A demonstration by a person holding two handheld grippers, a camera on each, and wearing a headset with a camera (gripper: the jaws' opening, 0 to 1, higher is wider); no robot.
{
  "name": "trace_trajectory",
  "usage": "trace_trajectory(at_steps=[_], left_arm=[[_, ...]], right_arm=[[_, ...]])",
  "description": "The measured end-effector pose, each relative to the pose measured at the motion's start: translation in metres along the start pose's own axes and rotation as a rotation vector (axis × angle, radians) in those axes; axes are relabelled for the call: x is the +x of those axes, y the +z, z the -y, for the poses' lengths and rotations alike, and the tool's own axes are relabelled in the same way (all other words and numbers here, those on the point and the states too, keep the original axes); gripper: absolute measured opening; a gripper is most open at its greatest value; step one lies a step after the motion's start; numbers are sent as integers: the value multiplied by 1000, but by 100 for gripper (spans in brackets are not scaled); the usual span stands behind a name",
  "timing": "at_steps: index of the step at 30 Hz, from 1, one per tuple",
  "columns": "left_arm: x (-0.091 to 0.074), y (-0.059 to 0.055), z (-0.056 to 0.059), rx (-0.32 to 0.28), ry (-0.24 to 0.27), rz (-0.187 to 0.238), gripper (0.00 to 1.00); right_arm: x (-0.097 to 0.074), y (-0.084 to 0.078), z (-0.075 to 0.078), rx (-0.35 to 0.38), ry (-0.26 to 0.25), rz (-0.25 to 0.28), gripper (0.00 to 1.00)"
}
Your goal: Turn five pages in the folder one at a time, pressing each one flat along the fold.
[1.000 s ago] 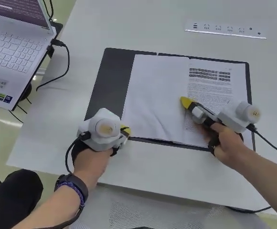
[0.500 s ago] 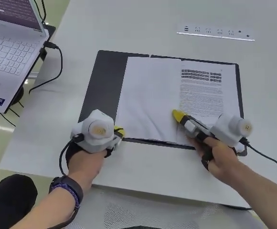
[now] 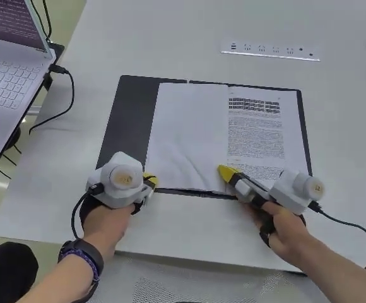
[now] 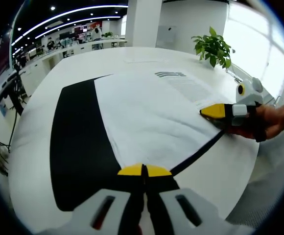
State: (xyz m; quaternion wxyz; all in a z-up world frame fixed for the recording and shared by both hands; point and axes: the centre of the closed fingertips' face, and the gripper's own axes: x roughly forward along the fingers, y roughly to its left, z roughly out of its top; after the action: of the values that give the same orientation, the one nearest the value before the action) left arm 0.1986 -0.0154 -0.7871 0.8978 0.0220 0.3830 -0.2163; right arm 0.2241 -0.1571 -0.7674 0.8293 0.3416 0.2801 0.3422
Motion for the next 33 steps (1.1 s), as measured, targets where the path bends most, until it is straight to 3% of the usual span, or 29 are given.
trace_trajectory(at_steps=[11, 21, 29, 33], left_arm=[[1, 0, -1, -24, 5, 17, 0], [3, 0, 0, -39, 7, 21, 0], [4, 2, 1, -167, -14, 19, 0], [0, 7, 11, -175, -36, 7, 16]], right_arm=[[-10, -15, 0, 6, -13, -30, 0], [-12, -18, 2, 4, -49, -33, 0], [-14, -16, 2, 18, -70, -43, 0], [-21, -12, 0, -28, -99, -58, 8]])
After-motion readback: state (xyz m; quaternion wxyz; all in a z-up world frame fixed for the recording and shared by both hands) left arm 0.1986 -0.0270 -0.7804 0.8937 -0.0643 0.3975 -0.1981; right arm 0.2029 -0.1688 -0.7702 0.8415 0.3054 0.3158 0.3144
